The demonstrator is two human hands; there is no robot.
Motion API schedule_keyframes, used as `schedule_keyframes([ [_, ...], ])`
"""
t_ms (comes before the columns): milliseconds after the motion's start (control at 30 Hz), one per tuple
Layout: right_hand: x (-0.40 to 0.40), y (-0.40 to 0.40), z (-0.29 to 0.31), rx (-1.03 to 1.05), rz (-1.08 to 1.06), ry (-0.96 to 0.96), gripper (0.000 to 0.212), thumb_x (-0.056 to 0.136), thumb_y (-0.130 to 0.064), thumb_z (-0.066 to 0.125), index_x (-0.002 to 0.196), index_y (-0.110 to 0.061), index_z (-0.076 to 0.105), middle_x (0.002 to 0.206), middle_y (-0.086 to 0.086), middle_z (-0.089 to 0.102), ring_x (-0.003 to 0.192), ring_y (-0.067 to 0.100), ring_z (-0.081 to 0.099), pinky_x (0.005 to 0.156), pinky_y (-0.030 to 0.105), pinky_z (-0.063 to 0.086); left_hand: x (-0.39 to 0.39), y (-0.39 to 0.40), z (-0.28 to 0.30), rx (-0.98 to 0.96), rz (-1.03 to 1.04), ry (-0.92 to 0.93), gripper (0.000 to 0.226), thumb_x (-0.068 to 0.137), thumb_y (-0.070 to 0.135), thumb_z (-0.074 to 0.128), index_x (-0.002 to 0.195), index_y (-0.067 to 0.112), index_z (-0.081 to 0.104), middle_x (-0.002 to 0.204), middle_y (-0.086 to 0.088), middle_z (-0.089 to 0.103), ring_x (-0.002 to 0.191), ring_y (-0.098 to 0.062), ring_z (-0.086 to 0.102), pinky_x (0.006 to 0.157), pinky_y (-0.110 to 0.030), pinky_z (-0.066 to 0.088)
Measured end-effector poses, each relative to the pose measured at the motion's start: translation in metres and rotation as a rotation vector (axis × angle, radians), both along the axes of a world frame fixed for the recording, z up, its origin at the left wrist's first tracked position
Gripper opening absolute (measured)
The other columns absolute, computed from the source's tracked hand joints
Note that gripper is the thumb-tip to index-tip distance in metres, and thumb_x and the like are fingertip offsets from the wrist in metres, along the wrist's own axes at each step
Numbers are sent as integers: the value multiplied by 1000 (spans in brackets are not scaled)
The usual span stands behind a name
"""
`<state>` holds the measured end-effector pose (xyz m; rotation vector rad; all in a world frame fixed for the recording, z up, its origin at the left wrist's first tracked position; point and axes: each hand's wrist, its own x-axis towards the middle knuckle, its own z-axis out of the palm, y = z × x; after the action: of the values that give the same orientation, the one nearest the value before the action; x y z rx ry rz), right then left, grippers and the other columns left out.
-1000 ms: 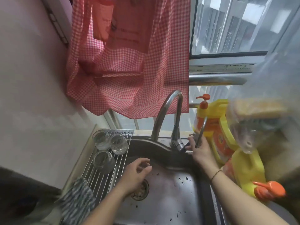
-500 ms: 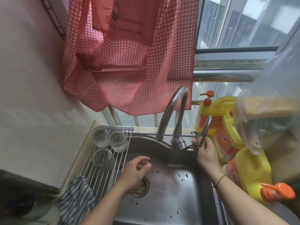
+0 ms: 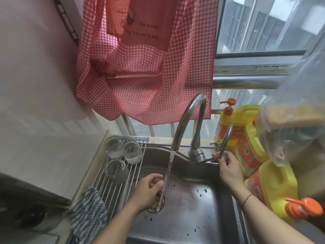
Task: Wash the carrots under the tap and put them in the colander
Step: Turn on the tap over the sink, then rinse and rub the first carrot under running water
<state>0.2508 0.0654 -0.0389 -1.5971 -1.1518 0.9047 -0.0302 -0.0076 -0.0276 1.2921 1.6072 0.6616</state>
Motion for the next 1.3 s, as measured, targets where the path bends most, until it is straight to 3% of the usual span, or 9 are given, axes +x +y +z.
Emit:
schedule_keyframes([
  [67,0,-1,1,-4,-9,-2,15,98,-9,48,103,-7,63,99,2,70,92,18,66,70,9,48,-1,-3,-1,-3,6,-1,13,92,30,63,103,34,66,101,3,71,91,-12,69,88,-32,56],
  [200,1,-1,-8,-108,-42,82,21,93,-16,59,114,-15,56,105,8,67,89,24,68,85,44,56,-2,-14,-3,-22,42,-23,16,97,17,58,108,23,67,99,1,73,84,-8,70,79,-22,56],
  [267,-4,-15,-4,-159,-145,147,22,93,-14,59,113,-14,51,105,15,66,85,26,66,81,45,55,-3,-22,-5,-29,66,-13,18,98,17,55,111,20,67,96,5,73,79,-4,69,72,-16,53],
  [367,-24,-52,0,-224,-178,84,13,90,-10,58,81,-12,48,68,9,54,64,28,50,55,32,35,-5,-35,-8,-49,103,-11,19,99,19,52,113,21,66,98,7,73,82,-5,70,75,-20,55],
  [467,-62,-89,4,-199,11,60,39,79,3,59,58,-16,33,56,1,31,58,19,31,56,32,25,-11,-47,-5,-35,165,-44,17,99,18,54,112,23,65,102,3,72,82,-5,70,77,-20,55],
  [667,-132,-179,19,-169,581,-35,31,50,-15,53,44,-22,23,43,-10,21,43,5,25,47,21,21,-50,-90,7,52,345,-91,14,94,25,61,103,34,65,104,0,70,92,-17,69,89,-36,57],
  [900,-250,-193,46,-37,1232,-6,29,74,-11,69,57,-25,49,52,0,41,51,6,38,50,24,29,-128,-173,33,200,549,-96,22,77,45,59,96,36,67,92,4,69,83,-6,64,82,-29,54],
  [1167,-420,-298,58,52,1498,4,17,83,-20,66,67,-18,61,56,1,58,54,3,49,53,28,41,-242,-345,59,470,945,295,12,88,32,58,84,25,66,69,12,63,66,2,58,63,-22,48],
  [1300,-484,-386,38,136,1749,-186,17,85,-23,69,73,-30,57,67,-10,60,60,2,54,60,16,39,-283,-449,28,406,1225,609,9,91,34,59,90,28,65,87,14,68,85,7,61,80,-21,50],
])
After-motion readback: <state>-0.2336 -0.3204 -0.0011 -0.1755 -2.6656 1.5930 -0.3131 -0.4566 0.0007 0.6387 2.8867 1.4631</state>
